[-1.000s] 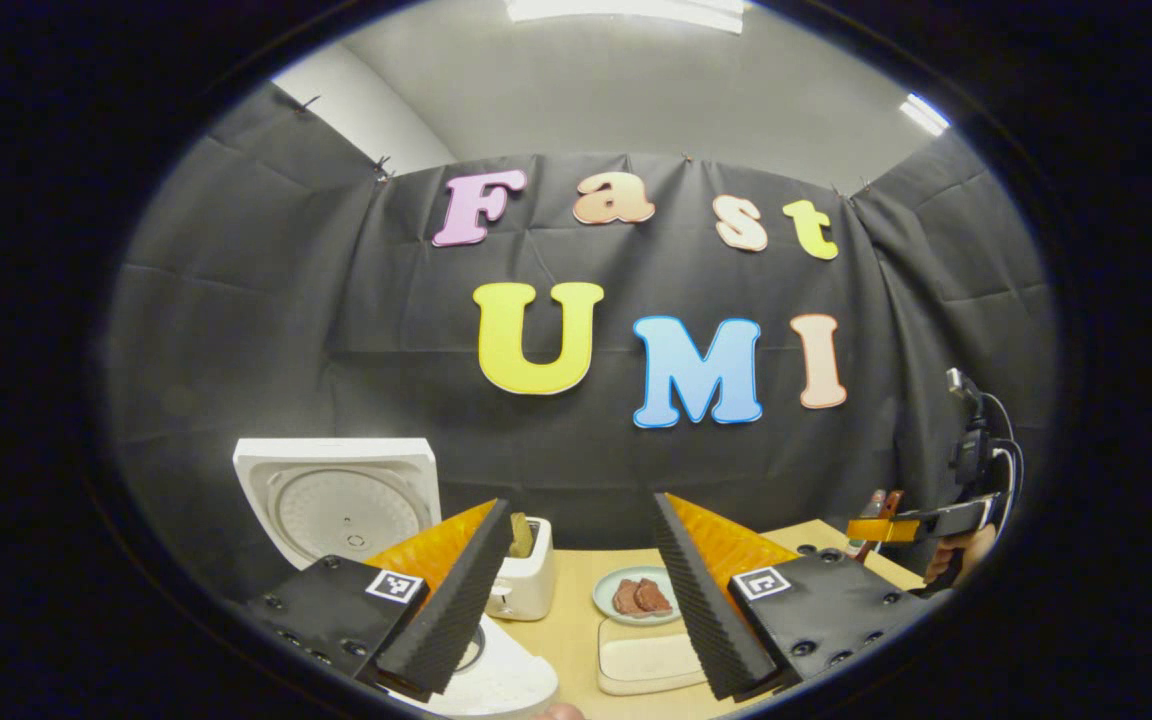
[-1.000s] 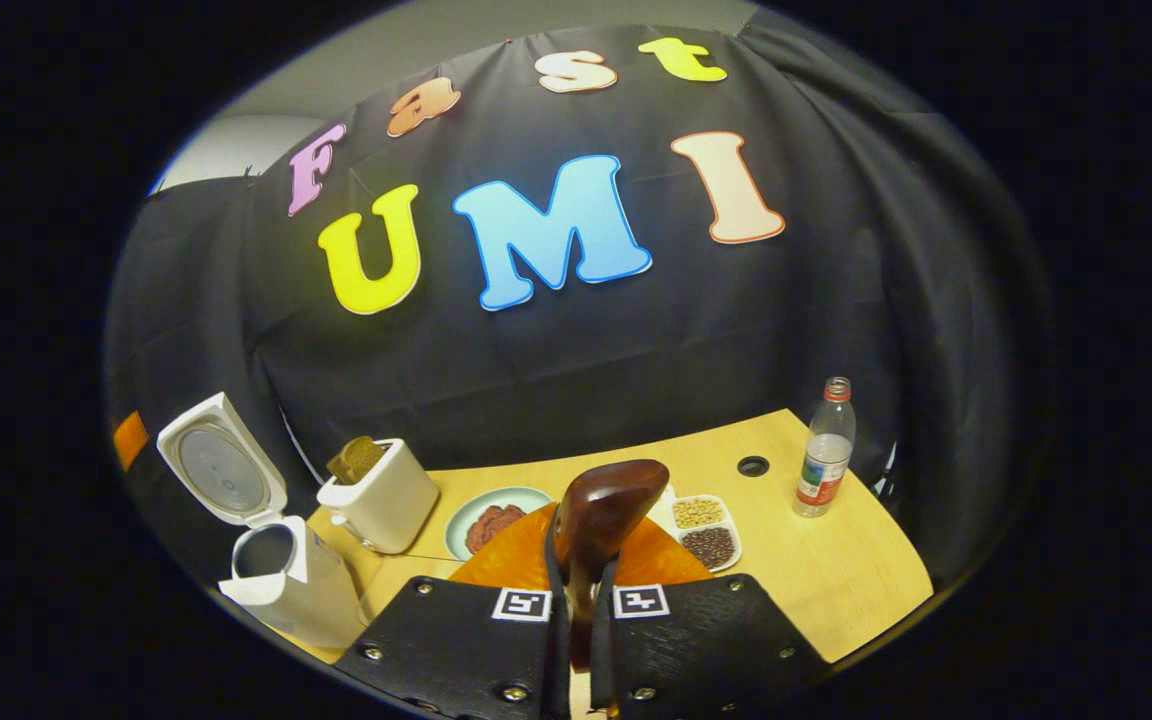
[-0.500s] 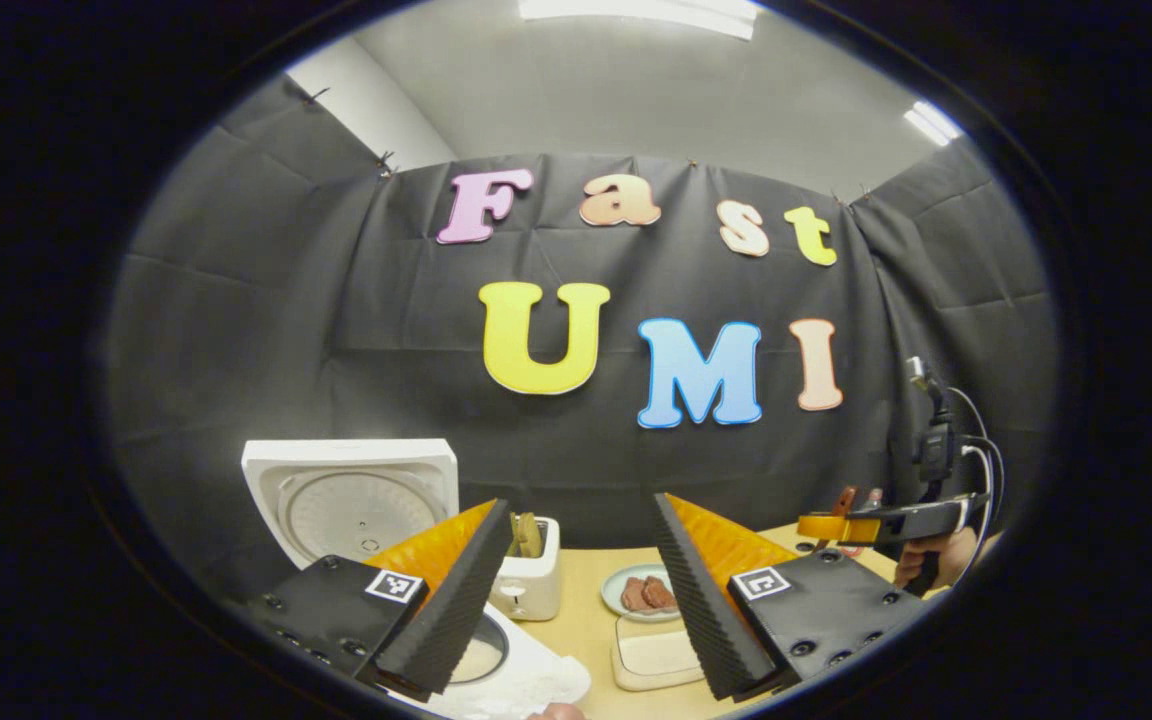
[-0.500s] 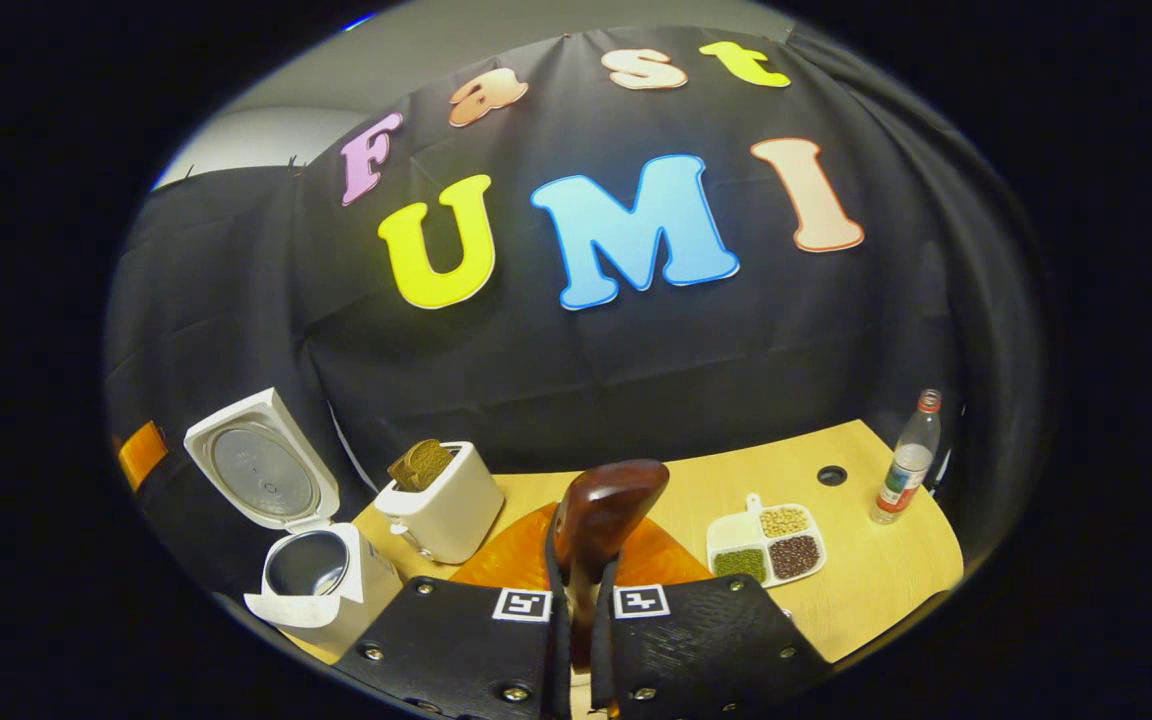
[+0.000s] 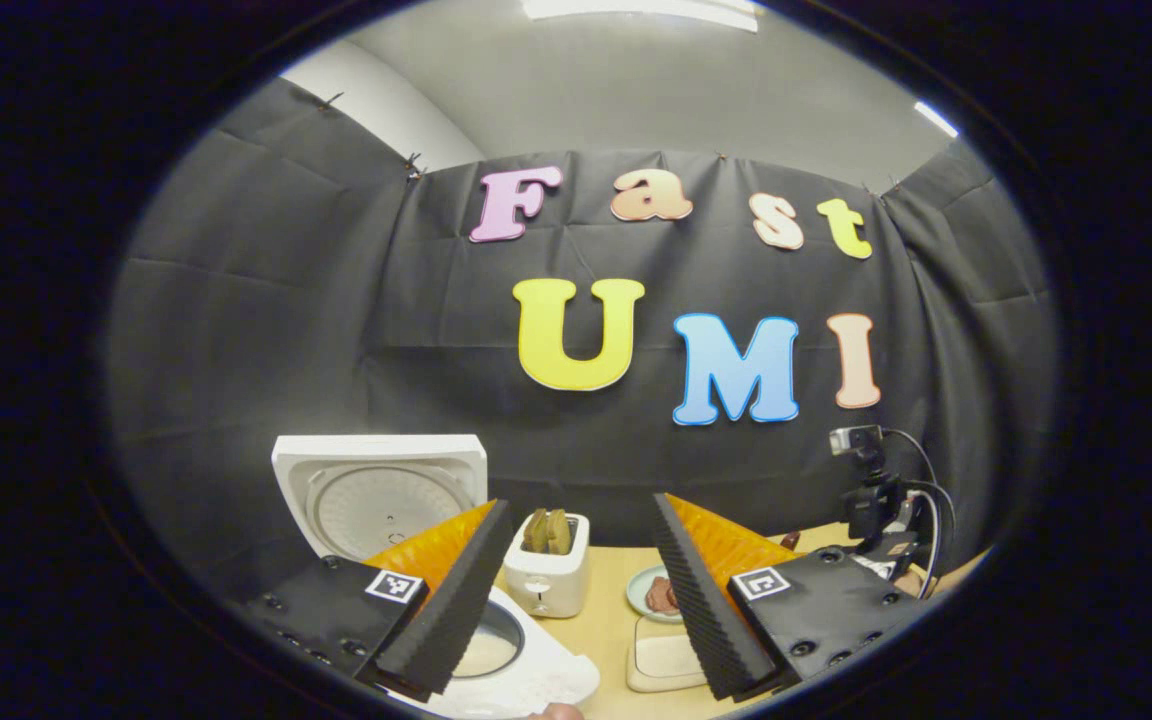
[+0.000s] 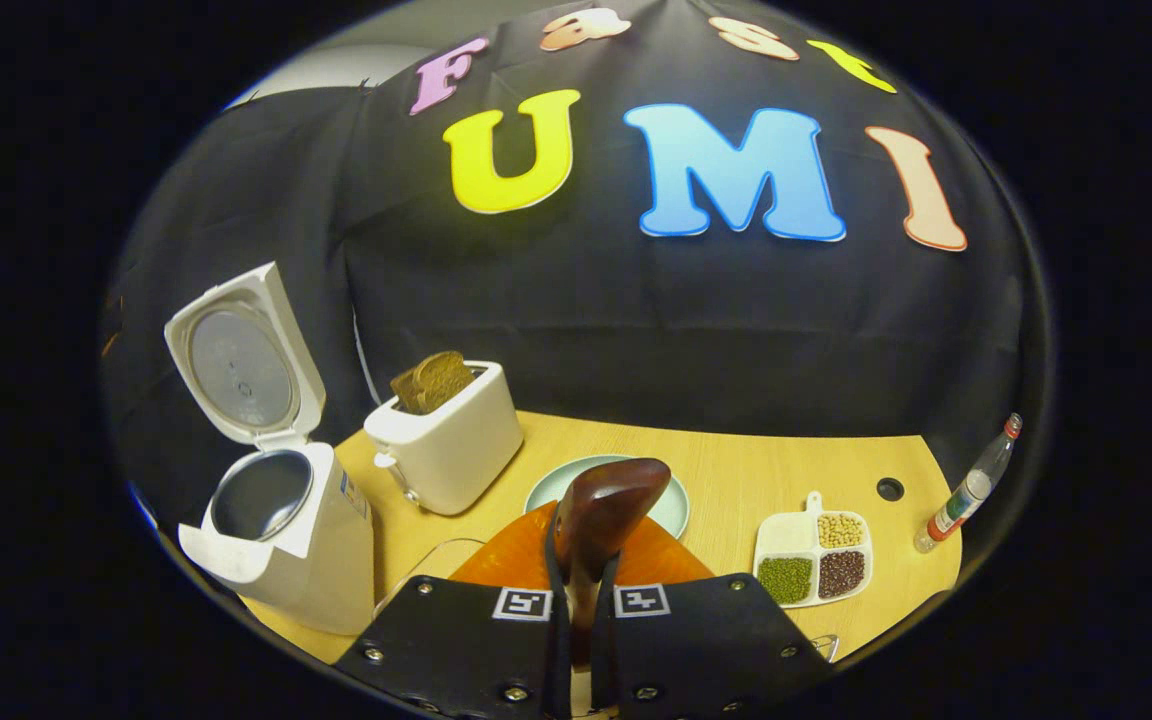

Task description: Close the left gripper, press the button to open the rice cooker; take a wooden spoon from the chopstick holder with the right hand, scoop a spoonful of rice and pour it into the rice cooker, then put the wooden spoon back into the chopstick holder.

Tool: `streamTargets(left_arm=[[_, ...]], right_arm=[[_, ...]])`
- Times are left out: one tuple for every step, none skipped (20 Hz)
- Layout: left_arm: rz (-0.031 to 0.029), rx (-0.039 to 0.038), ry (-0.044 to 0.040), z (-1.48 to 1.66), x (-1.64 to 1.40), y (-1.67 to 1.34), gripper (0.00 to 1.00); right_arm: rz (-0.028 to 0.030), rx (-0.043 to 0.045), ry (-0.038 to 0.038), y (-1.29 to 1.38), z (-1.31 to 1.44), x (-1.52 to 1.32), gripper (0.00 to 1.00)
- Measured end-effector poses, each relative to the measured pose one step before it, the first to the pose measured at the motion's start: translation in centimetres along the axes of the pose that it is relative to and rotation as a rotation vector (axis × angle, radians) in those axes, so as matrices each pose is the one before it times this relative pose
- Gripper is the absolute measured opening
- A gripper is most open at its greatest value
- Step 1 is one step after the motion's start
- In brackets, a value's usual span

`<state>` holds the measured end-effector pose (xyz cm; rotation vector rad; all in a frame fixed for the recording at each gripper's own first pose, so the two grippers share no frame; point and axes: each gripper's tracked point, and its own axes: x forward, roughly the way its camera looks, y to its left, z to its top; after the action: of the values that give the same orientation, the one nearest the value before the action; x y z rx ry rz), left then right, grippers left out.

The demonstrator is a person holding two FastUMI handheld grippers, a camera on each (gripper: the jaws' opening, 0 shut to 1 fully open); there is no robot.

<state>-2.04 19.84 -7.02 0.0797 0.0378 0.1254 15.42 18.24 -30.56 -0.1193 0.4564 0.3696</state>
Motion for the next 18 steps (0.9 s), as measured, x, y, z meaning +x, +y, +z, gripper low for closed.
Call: streamTargets(left_arm=[[0.00935, 0.00249, 0.00276, -0.097, 0.059, 0.226, 0.96], [0.00842, 0.00304, 0.00103, -0.061, -0.079, 0.279, 0.96], [0.00869, 0.00108, -0.00104, 0.087, -0.037, 0.249, 0.96], [0.00695, 0.00030, 0.00026, 0.053, -0.054, 0.181, 0.96], [0.00433, 0.00085, 0.00259, -0.167, -0.046, 0.115, 0.96], [0.00456, 0.00210, 0.00363, -0.169, -0.086, 0.132, 0.96], [0.00510, 0.00275, 0.00195, -0.140, -0.050, 0.223, 0.96], [0.00383, 0.00256, 0.00008, 0.023, -0.191, 0.111, 0.96], [0.00350, 0.00279, -0.00113, 0.094, -0.159, 0.210, 0.96], [0.00525, 0.00376, 0.00006, -0.050, -0.098, 0.277, 0.96], [0.00536, 0.00247, -0.00036, 0.028, -0.132, 0.308, 0.96], [0.00432, -0.00058, -0.00058, -0.093, -0.131, 0.176, 0.96], [0.00575, -0.00243, 0.00061, -0.039, -0.080, 0.282, 0.96], [0.00635, -0.00313, 0.00261, -0.158, -0.132, 0.312, 0.96], [0.00642, -0.00371, 0.00229, -0.014, -0.264, 0.295, 0.96], [0.00401, -0.00479, -0.00123, -0.039, -0.302, 0.243, 0.96], [0.00147, -0.00245, -0.00034, 0.052, -0.296, 0.161, 0.96], [0.00192, 0.00243, 0.00010, -0.026, -0.222, 0.255, 0.96]], right_arm=[[0.00408, -0.02883, 0.01710, 0.237, -0.766, 0.492, 0.08], [-0.00097, -0.02674, 0.01085, 0.121, -0.647, 0.423, 0.09], [-0.00741, -0.02577, 0.00484, 0.015, -0.462, 0.376, 0.09], [-0.01190, -0.02565, 0.00848, 0.012, -0.433, 0.384, 0.09], [-0.01245, -0.02260, 0.01995, -0.100, -0.746, 0.314, 0.09], [0.00050, -0.00184, 0.01657, 0.280, -0.609, 0.512, 0.08], [-0.00479, 0.00317, 0.02110, 0.108, -0.704, 0.290, 0.08], [0.00060, 0.01203, 0.02427, 0.333, -0.885, 0.130, 0.09], [-0.00066, 0.00778, 0.00588, 0.296, -0.298, 0.044, 0.08], [0.00400, 0.00271, -0.00292, 0.479, 0.128, 0.114, 0.09], [0.01140, 0.00979, 0.00902, 0.583, -0.134, 0.139, 0.09], [0.03194, 0.03771, 0.01631, 1.102, -0.458, 0.035, 0.08], [0.03037, 0.04970, 0.01924, 1.039, -0.497, 0.025, 0.08], [0.02621, 0.05104, 0.00252, 0.788, -0.223, 0.091, 0.08], [0.01814, 0.03908, 0.00692, 0.479, -0.005, 0.142, 0.08], [0.02053, 0.04507, 0.00089, 0.434, -0.103, 0.023, 0.08], [0.02650, 0.06467, 0.00276, 0.133, -0.042, -0.012, 0.08], [0.01014, 0.07964, 0.00158, -0.190, -0.087, -0.010, 0.08]])
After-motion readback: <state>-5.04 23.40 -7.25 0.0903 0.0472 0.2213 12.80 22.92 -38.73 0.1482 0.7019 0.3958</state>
